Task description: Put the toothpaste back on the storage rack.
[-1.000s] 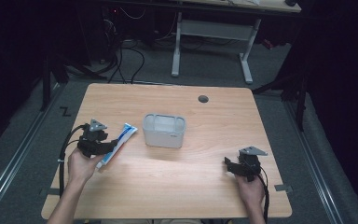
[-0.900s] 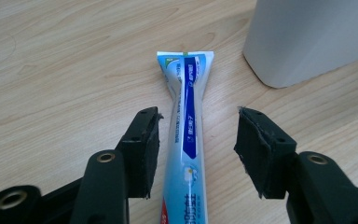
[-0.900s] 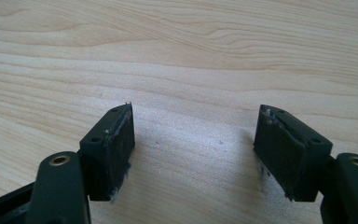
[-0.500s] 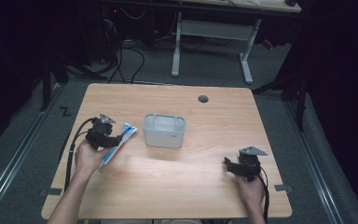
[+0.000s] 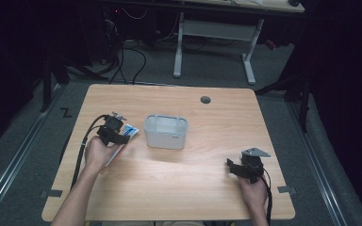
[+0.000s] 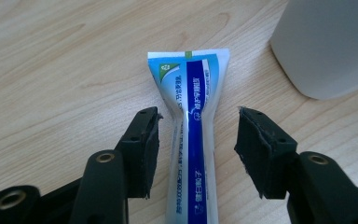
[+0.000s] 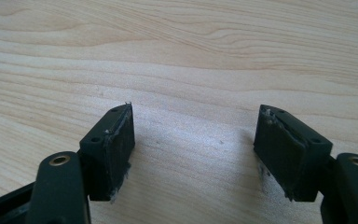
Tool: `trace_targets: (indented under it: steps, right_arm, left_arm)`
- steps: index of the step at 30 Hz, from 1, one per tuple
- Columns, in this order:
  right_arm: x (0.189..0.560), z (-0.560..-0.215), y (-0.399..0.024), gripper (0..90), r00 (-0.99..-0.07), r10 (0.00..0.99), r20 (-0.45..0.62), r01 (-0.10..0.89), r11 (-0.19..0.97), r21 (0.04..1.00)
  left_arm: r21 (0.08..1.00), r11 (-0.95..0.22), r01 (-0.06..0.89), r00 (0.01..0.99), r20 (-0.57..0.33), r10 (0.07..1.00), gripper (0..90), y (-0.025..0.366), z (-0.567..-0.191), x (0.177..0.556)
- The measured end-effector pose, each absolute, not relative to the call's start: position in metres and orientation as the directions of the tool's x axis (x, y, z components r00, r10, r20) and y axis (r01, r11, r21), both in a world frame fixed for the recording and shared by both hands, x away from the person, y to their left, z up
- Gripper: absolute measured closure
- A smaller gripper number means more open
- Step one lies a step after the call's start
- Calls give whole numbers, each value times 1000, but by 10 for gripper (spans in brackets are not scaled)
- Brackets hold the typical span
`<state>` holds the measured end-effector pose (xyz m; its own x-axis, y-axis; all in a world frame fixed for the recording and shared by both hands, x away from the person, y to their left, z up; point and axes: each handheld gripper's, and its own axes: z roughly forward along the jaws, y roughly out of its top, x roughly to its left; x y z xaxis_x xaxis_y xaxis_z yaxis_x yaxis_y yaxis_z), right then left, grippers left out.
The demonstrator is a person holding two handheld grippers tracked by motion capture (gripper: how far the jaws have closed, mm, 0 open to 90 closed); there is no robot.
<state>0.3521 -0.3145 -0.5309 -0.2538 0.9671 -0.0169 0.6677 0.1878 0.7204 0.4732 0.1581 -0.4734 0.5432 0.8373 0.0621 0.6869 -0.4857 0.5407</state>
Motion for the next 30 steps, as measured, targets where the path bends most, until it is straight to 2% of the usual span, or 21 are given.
trace_targets:
  steps: [10,30]
  right_arm:
    - [352,-531,-315,287,-256,967,-17,667,189,720]
    - [352,-531,-314,287,-254,967,-16,667,187,721]
  left_arm:
    - [474,-511,717,545,75,835,511,150,-490,484]
    - [435,-500,749,526,68,848,605,148,-502,490]
